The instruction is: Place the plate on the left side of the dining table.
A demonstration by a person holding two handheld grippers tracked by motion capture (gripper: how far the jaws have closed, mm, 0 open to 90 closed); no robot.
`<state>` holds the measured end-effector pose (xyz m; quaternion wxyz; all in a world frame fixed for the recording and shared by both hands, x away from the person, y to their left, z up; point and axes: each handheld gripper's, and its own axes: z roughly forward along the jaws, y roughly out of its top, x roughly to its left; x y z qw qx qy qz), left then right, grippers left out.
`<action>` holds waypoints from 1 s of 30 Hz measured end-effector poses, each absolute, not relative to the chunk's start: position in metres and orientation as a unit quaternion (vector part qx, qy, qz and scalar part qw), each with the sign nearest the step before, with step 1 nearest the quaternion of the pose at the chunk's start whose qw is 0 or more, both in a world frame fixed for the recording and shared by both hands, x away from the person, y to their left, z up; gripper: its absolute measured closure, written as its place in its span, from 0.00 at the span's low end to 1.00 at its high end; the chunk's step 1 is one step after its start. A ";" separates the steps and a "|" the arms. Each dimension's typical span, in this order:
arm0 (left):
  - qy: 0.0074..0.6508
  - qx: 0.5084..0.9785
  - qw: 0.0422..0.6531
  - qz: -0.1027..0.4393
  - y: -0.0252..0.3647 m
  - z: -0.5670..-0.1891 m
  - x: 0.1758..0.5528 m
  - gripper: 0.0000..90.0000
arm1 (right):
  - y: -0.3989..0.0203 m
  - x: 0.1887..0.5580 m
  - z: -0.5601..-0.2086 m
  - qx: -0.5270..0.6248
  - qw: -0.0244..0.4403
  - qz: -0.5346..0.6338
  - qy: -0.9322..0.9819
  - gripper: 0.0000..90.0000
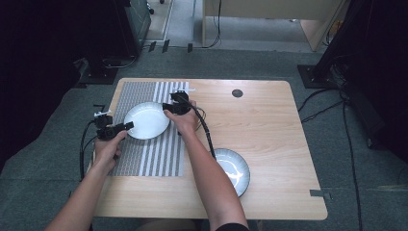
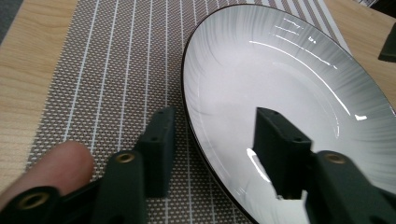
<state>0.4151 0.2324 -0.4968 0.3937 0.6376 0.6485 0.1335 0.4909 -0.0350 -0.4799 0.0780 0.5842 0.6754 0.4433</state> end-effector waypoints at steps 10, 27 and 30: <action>0.636 0.644 0.396 0.154 0.228 -0.483 0.401 0.32 | -0.051 0.478 -0.474 0.576 0.057 0.423 0.697 0.31; 0.614 0.656 0.395 0.188 0.216 -0.475 0.372 0.26 | -0.072 0.438 -0.459 0.561 0.107 0.414 0.709 0.32; 0.604 0.663 0.397 0.194 0.214 -0.475 0.366 0.26 | -0.076 0.432 -0.456 0.557 0.104 0.422 0.708 0.30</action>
